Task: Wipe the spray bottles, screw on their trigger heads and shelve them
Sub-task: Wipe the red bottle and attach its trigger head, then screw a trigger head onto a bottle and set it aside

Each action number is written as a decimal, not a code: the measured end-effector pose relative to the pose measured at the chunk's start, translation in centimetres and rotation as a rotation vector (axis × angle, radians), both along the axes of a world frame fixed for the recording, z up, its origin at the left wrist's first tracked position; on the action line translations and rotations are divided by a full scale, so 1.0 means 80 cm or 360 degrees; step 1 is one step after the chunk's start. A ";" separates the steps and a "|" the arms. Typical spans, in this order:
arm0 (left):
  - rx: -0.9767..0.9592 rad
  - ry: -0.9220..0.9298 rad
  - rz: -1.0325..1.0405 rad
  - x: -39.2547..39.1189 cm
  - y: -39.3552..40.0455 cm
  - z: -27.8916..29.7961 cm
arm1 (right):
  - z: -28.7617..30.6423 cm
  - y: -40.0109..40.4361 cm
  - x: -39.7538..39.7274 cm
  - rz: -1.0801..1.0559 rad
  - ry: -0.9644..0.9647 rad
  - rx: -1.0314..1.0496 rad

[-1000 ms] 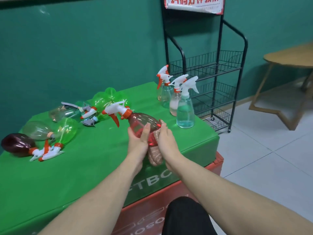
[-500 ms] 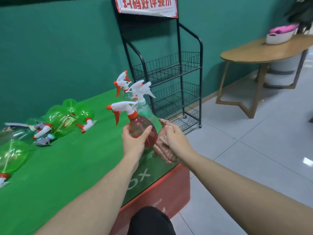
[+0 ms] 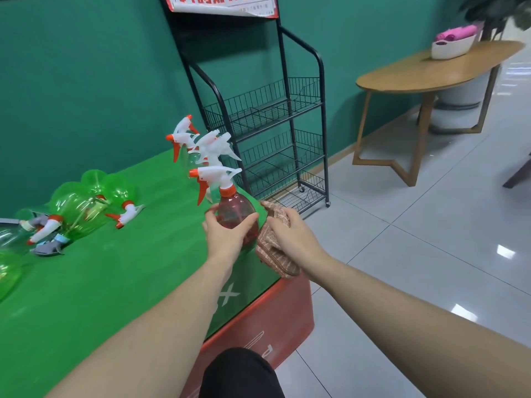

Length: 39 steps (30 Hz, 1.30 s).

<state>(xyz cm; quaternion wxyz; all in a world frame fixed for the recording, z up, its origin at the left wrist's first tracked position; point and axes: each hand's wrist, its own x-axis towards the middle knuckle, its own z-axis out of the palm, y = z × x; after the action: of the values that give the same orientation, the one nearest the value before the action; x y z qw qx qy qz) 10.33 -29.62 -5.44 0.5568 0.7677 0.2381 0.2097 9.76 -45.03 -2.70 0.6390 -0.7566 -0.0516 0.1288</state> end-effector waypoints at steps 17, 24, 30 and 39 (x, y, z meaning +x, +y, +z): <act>0.0108 0.0123 -0.0060 -0.116 0.089 0.025 | 0.019 0.095 -0.073 0.0296 -0.0257 -0.0173; 0.0207 0.0222 0.0104 -0.187 0.206 0.028 | 0.026 0.207 -0.098 0.0535 -0.0372 -0.0249; 0.0277 0.0300 0.0224 -0.223 0.299 0.019 | 0.011 0.282 -0.094 0.0644 -0.0418 -0.0305; 0.0710 0.0591 0.0098 -0.204 0.407 0.016 | 0.000 0.385 -0.042 0.0735 -0.0487 -0.0348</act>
<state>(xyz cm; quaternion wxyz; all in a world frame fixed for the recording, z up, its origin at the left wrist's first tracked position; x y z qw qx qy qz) -5.97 2.94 -4.15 0.3146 0.8888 0.3072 0.1295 6.36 -14.24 -2.72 0.4924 -0.7997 -0.3039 0.1599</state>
